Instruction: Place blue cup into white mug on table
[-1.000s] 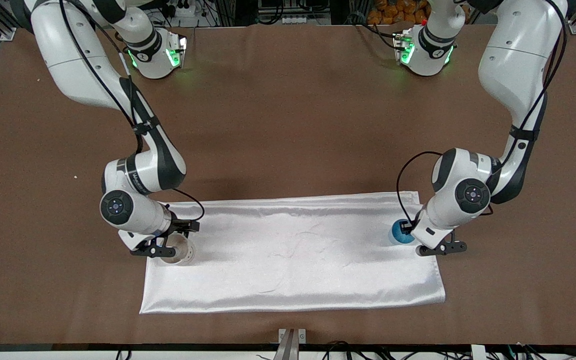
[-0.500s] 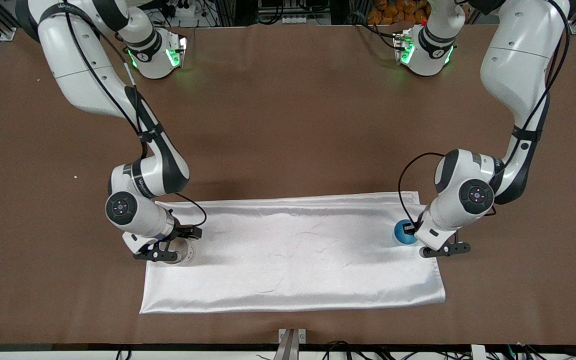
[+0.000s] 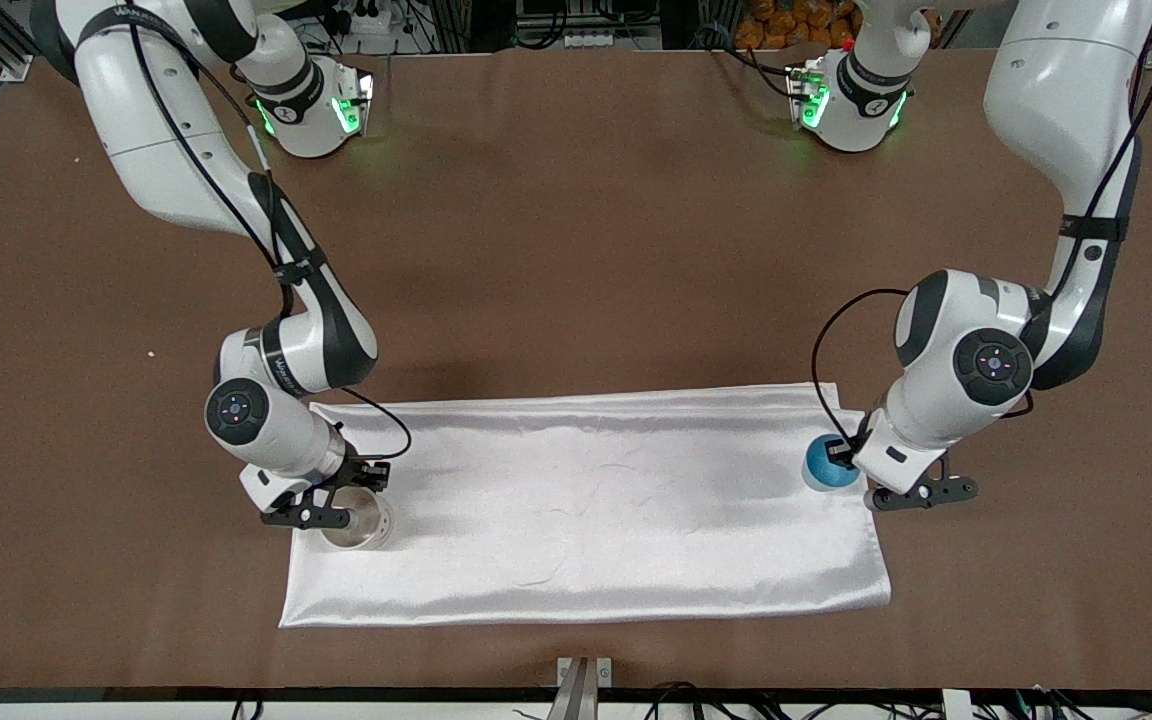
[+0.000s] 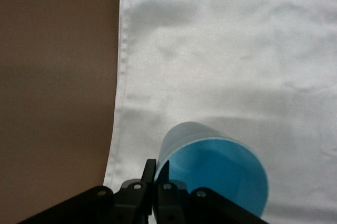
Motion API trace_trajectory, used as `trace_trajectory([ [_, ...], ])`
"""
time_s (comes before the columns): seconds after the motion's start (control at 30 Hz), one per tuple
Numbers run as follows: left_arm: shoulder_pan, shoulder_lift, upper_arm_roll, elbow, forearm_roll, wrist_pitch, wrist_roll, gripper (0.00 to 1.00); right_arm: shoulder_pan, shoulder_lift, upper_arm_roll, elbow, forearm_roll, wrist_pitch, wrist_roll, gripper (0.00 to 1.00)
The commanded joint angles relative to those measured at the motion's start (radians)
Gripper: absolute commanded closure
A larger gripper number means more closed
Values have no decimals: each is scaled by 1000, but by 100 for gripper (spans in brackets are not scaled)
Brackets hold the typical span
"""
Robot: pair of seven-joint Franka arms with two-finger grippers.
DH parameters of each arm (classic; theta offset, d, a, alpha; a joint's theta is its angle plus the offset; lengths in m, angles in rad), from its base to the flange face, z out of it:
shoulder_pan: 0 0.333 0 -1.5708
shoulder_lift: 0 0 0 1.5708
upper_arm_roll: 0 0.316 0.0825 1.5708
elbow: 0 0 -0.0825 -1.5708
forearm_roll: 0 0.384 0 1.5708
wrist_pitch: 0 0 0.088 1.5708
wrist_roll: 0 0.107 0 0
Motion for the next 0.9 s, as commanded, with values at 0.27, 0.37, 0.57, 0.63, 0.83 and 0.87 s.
trace_trajectory([
  [0.27, 2, -127, -54, -16, 18, -143, -7, 100, 2, -3, 5, 13, -11, -7, 2, 100],
  [0.37, 4, -142, -71, -15, 18, -166, -15, 100, 5, -26, 5, 1, -10, -19, 7, 100],
  [0.57, 4, -174, -94, -12, 16, -214, -21, 100, 29, -75, 7, -11, -8, -110, 16, 100],
  [0.63, 5, -185, -102, -12, 8, -232, -19, 100, 35, -102, 7, -46, -7, -110, 21, 100],
  [0.83, 4, -210, -106, -12, -35, -263, -19, 100, 57, -214, 8, -203, -4, -81, 28, 100],
  [0.87, 2, -214, -106, -12, -39, -269, -19, 100, 61, -236, 8, -233, -4, -70, 27, 100],
])
